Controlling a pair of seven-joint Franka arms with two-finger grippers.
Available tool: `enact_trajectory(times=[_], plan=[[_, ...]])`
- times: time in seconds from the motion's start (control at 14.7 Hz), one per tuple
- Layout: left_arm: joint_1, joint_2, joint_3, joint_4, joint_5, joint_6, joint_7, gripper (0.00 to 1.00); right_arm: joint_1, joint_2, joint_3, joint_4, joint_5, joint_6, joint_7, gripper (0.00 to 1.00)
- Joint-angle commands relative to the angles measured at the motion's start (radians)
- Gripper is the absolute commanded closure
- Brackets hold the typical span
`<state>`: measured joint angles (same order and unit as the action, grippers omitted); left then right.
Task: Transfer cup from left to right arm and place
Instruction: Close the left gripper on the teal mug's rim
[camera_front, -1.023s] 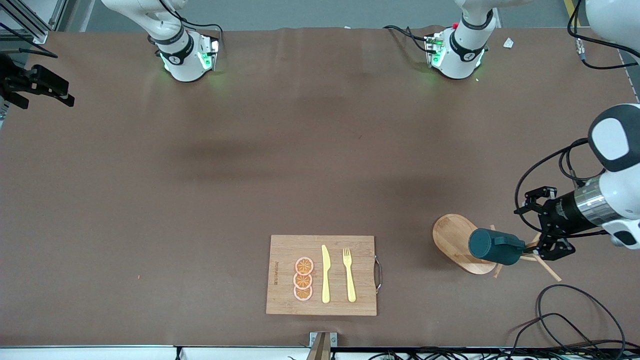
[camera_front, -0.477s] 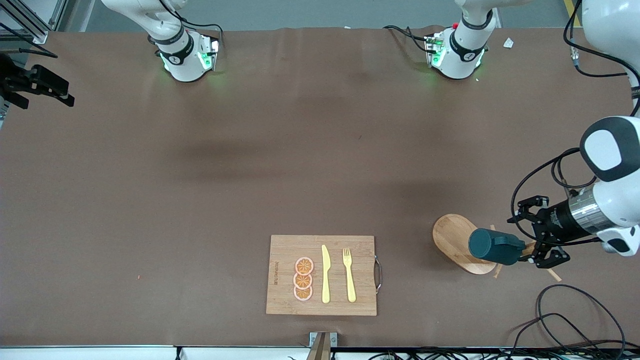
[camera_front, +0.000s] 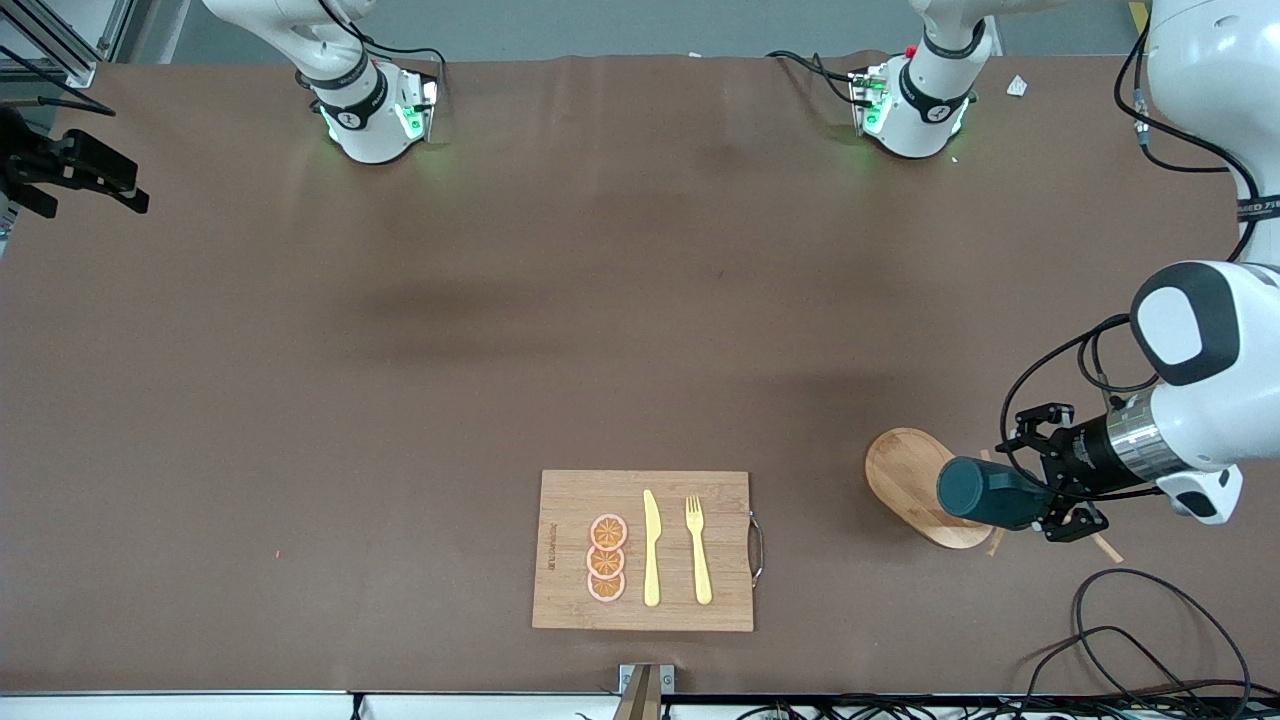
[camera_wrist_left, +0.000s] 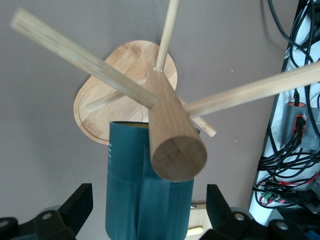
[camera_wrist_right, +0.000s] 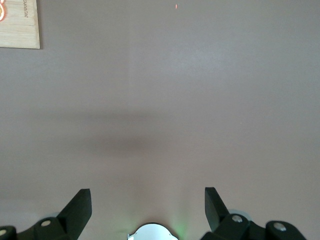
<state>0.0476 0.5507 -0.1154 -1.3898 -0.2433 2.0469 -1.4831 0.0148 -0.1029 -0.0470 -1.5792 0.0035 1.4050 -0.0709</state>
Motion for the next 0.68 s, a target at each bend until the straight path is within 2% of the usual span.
enact_trajectory(times=[0.0, 0.61], plan=[[-0.008, 0.012, -0.004, 0.005, 0.021, 0.022, -0.005, 0.00, 0.008, -0.003, -0.002, 0.001, -0.014, -0.001, -0.010, 0.00], [-0.020, 0.046, -0.006, 0.005, 0.015, 0.062, -0.006, 0.00, 0.008, -0.003, -0.002, 0.001, -0.014, -0.001, -0.010, 0.00]])
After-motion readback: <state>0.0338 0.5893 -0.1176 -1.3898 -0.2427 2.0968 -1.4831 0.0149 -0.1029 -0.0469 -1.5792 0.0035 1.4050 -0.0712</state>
